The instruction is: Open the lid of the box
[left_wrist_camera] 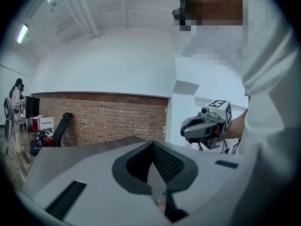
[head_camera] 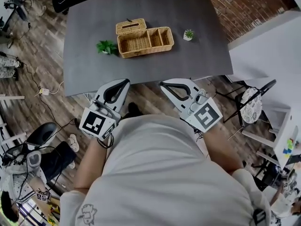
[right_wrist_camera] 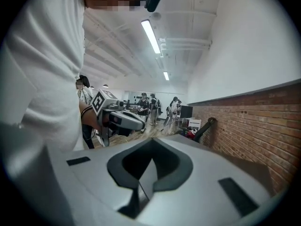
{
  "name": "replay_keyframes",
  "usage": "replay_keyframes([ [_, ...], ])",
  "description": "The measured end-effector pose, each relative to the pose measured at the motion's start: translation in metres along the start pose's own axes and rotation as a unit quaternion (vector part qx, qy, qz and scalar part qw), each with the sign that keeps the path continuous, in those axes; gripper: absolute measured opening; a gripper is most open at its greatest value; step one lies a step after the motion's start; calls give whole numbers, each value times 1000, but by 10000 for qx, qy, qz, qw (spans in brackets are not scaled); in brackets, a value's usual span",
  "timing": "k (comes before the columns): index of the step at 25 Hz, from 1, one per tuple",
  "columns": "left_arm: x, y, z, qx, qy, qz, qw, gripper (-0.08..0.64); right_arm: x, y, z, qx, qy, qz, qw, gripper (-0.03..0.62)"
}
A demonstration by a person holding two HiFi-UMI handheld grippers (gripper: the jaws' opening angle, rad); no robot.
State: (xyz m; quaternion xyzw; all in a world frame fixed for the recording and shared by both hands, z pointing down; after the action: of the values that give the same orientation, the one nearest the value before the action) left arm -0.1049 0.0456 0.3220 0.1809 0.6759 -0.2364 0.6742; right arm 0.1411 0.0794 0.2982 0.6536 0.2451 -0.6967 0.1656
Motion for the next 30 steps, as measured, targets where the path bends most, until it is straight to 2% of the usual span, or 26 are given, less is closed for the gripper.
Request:
replay_keyframes([
  [7, -3, 73, 0, 222, -28, 49, 9997, 12, -7, -22, -65, 147, 18, 129, 9998, 6],
  [14, -4, 124, -21, 453, -62, 125, 9989, 12, -10, -49, -101, 237, 168, 227, 9993, 5],
  [17, -1, 134, -31, 508, -64, 163, 9986, 12, -11, -60, -107, 315, 46, 210, 9993, 5],
  [23, 7, 141, -53, 535, 79, 205, 9983, 12, -5, -82, -102, 249, 189, 220, 9993, 5],
  [30, 8, 133, -90, 439, 61, 227, 9988, 12, 7, -113, -78, 146, 239, 229, 9993, 5],
])
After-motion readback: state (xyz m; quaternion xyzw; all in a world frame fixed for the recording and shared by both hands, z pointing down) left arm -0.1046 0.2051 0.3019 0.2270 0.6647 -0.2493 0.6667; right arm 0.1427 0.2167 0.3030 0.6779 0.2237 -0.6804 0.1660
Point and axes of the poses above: the fingertips, and each gripper's own axes: z forward along the fingers, y to its right, x out of its top, the point moved 10 cm from there along -z, backward along the fingers, and after that the axes turned 8 degrees about y, right-handed, at the moved point
